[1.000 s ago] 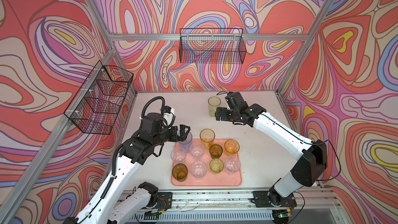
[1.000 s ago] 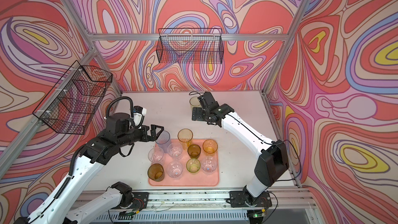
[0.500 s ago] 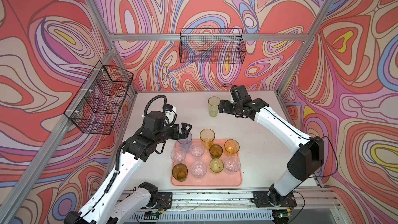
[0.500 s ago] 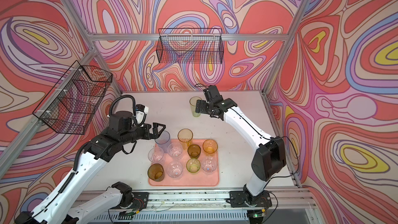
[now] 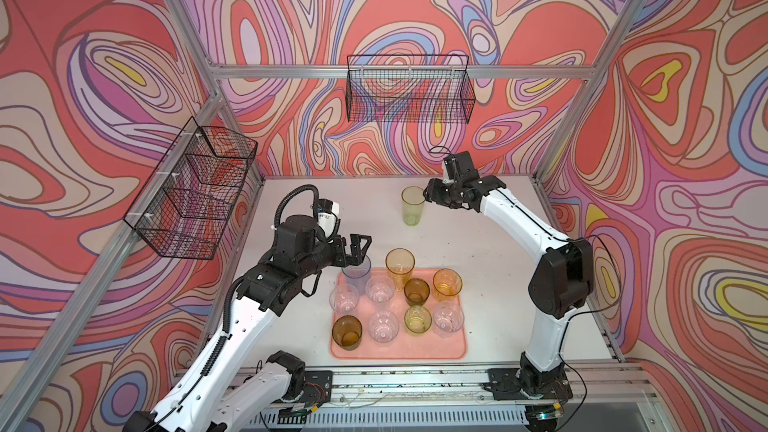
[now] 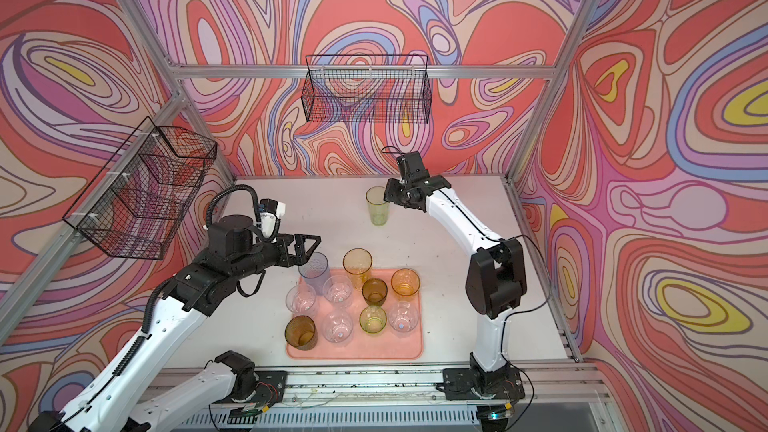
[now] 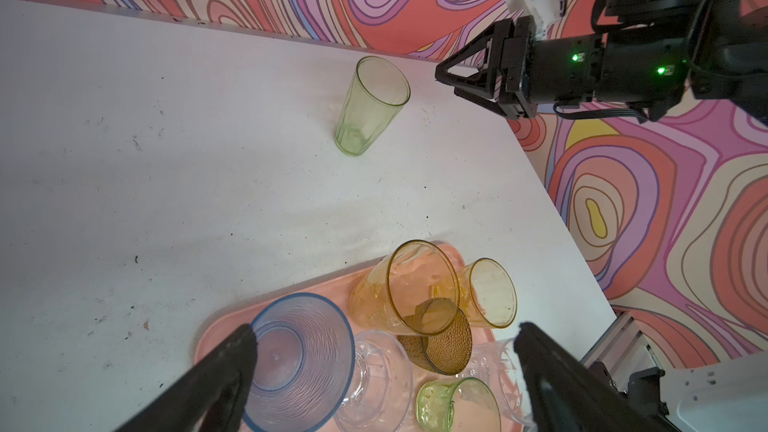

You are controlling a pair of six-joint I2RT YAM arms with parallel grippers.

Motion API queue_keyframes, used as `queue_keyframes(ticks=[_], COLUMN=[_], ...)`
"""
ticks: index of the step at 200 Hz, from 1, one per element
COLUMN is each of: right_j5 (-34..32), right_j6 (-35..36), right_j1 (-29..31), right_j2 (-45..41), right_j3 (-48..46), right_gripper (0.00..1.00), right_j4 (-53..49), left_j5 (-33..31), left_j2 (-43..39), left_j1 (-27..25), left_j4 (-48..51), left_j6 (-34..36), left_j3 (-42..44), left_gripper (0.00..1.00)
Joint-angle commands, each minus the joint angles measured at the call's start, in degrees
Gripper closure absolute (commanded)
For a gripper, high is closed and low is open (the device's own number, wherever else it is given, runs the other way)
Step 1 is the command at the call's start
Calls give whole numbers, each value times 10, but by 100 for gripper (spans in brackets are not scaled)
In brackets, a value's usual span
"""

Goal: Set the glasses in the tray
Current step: 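Move the right gripper over the tall green glass and descend onto its rim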

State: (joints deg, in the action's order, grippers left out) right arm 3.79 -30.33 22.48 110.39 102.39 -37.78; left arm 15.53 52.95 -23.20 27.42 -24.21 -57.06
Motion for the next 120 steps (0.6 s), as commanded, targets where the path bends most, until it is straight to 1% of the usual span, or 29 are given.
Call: queue_keyframes(ticks=[1, 23, 42, 65, 85, 120], right_j5=[11, 19, 22, 23, 18, 12], right_j6=[-6, -8, -10, -10, -9, -7], right_j1=[-6, -9, -10, -12, -12, -13], right_j2=[21, 46, 67, 91, 104, 114], right_j3=[34, 57, 72, 92, 99, 101], right_gripper=[43, 50, 52, 58, 59, 65], right_j4=[8, 8, 5, -8, -13, -17], left_j5=[-3, -5, -13, -16, -18, -23], left_j2=[-11, -14, -15, -18, -18, -20], left_j1=[3, 3, 3, 3, 3, 3], left_j4=[-21, -17, -14, -12, -12, -11], left_j6=[10, 17, 21, 25, 27, 30], left_j3=[8, 8, 9, 12, 16, 20], left_gripper=[0, 0, 0, 0, 0, 0])
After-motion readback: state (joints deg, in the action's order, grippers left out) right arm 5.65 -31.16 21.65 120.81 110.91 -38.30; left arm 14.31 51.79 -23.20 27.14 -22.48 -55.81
